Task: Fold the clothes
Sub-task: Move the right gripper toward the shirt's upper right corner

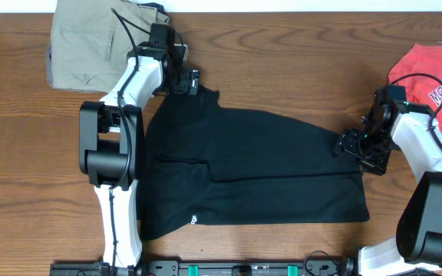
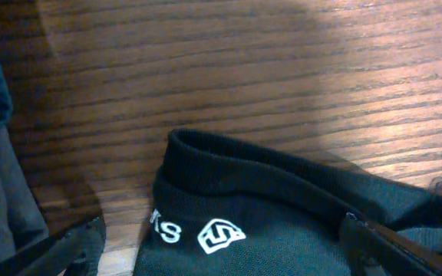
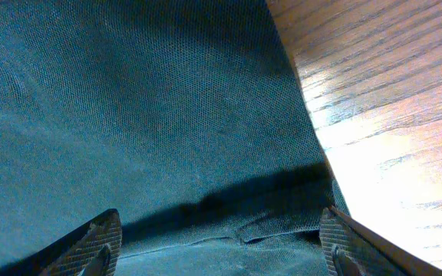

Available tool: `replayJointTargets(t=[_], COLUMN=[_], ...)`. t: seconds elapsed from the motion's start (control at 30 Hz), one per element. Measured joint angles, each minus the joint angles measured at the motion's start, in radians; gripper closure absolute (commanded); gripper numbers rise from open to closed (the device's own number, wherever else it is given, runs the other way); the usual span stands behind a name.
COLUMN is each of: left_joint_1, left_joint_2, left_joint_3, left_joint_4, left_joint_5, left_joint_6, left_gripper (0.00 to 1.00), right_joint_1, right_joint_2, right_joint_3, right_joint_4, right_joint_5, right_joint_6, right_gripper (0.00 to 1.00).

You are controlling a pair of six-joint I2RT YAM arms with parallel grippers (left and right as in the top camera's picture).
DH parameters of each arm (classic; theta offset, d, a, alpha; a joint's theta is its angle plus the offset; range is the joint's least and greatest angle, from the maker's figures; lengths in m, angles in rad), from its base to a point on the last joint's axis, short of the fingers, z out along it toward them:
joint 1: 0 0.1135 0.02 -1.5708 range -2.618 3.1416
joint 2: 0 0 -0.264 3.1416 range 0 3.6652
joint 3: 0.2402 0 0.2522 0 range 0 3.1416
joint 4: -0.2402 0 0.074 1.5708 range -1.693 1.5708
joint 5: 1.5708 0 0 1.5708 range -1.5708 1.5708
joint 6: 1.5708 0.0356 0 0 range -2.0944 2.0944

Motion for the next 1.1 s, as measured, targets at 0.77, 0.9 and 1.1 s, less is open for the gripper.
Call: replayJointTargets(t=[0.77,0.9,1.1], left_joint_1=[-0.005,-0.007,-0.011], left_joint_2=[0.009,0.002,-0.005], left_joint_3=[-0.026,-0.045,-0.061], left_joint_4=[0.073,0.105,0.120], left_joint_5=[-0.004,-0.019,-0.029], left_joint_6=[0.000,0.000,0.000], left_gripper=[0.94,0.94,0.94], right_joint_1=[0.000,0.000,0.000], right_joint_2=[0.000,0.002,0.056], right_joint_3=[0.267,0.276,0.276], right_joint_4=[0.093,0.148,0.177], right_joint_5=[-0.005,-0.005,-0.005], right_joint_6=[-0.064,-0.130,-0.182], right_gripper=[0.20,0.20,0.20])
